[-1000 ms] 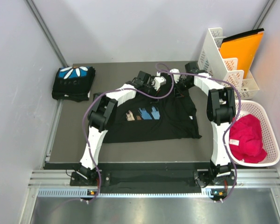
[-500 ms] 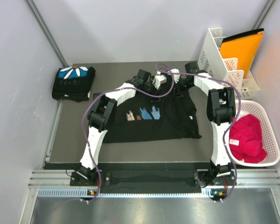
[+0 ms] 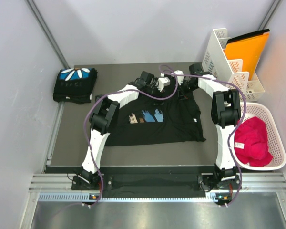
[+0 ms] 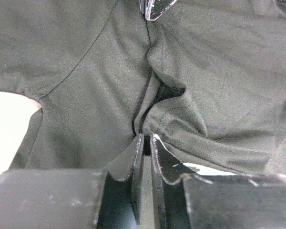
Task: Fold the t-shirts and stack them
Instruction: Fold the tshirt
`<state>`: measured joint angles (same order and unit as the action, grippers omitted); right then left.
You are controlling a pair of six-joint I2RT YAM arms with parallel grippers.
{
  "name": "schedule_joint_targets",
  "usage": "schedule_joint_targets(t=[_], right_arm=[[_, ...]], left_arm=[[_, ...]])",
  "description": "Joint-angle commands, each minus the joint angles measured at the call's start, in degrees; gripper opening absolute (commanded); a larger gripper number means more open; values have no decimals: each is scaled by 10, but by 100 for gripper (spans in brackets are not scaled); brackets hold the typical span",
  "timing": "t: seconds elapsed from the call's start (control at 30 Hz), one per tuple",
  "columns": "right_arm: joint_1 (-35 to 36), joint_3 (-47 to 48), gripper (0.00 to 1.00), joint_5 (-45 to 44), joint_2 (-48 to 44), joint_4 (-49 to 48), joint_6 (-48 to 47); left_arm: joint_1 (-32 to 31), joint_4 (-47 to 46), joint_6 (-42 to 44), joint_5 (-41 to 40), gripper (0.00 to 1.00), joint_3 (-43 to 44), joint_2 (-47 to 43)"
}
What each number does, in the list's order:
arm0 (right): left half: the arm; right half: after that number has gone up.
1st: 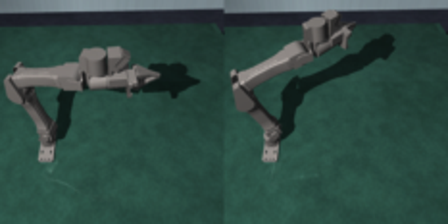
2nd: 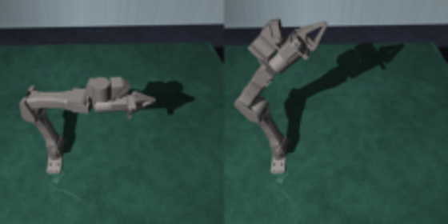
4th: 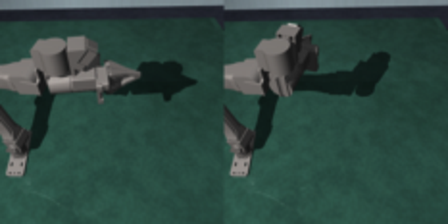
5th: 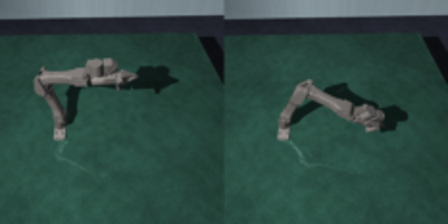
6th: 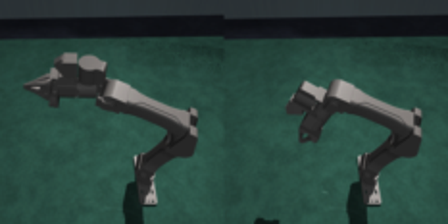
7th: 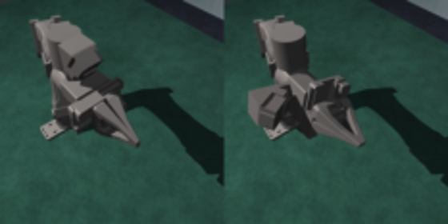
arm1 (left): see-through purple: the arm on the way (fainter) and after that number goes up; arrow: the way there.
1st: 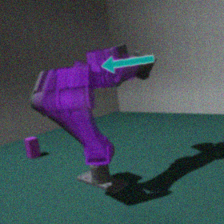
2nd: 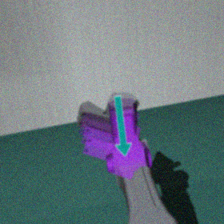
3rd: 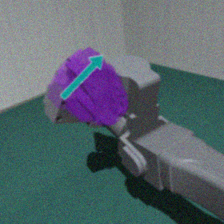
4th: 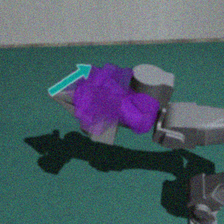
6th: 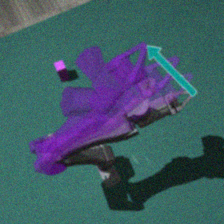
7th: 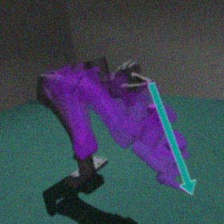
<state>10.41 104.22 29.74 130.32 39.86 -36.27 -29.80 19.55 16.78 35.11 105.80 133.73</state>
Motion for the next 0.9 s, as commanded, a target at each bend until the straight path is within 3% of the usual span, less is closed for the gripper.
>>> schedule_joint_targets(t=[0.0,0.1,0.87], right_arm=[[11,-4,0,-8,-35,-16,-6],[11,-7,0,-10,-37,-16,-6],[12,-4,0,-35,-39,-22,-15]], left_arm=[[-5,-4,8,14,7,19,-38],[-6,-4,8,16,0,20,-36],[-7,24,42,-13,0,18,-66]])
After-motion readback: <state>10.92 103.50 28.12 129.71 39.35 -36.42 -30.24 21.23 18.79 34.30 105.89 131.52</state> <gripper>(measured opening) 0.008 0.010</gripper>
